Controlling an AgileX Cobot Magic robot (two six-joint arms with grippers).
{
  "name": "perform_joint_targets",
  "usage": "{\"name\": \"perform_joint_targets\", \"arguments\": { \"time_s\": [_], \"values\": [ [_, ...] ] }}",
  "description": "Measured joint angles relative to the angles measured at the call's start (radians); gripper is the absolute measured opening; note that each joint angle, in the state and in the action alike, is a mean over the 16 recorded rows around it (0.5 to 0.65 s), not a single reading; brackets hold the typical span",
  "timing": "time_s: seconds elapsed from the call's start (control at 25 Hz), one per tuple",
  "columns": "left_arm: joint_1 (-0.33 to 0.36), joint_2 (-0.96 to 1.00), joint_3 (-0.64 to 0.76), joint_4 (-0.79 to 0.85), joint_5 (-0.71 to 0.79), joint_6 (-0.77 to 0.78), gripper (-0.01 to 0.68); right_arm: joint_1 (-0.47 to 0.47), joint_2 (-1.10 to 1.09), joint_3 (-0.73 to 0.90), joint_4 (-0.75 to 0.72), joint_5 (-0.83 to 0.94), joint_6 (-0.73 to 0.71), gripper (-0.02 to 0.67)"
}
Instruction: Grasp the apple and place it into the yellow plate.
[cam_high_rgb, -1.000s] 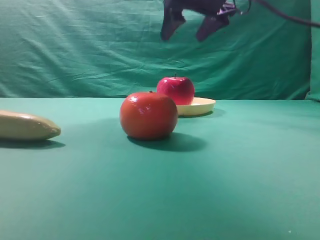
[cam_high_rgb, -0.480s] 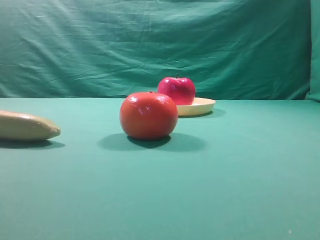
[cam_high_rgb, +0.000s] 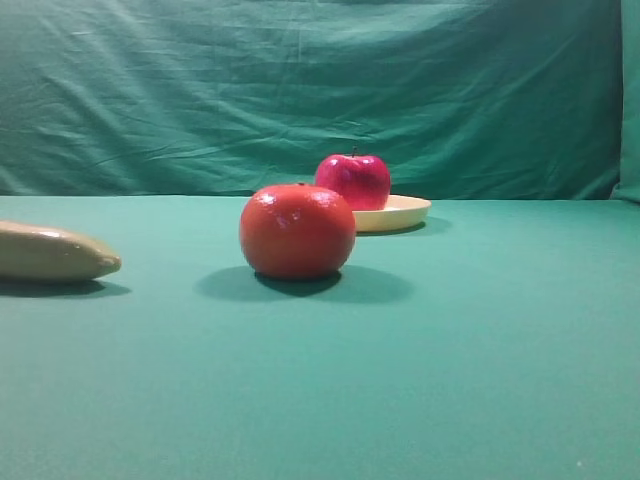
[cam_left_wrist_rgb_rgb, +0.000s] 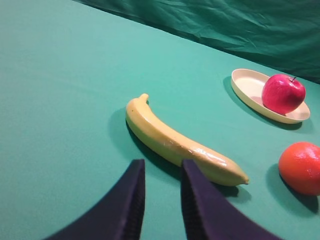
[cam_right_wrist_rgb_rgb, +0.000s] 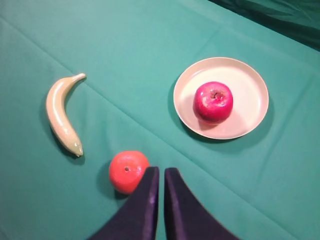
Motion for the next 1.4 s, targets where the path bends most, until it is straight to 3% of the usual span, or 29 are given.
{"name": "perform_joint_targets", "arguments": {
  "time_s": [0.32,0.6,1.04,1.4],
  "values": [
    [0.000,0.000,0.000,0.000,0.000,0.000,0.157,0.000,-0.071,0.027,-0.061,-0.002,0.027,0.000],
    [0.000,0.000,0.000,0.000,0.000,0.000,0.157,0.000,-0.268,0.150,-0.123,-0.086,0.038,0.000],
    [0.000,0.000,0.000,0.000,0.000,0.000,0.157,-0.005,-0.702,0.556,-0.191,-0.335,0.042,0.000],
    [0.000,0.000,0.000,0.000,0.000,0.000,0.157,-0.062,-0.995,0.928,-0.220,-0.497,0.059,0.000]
  ]
}}
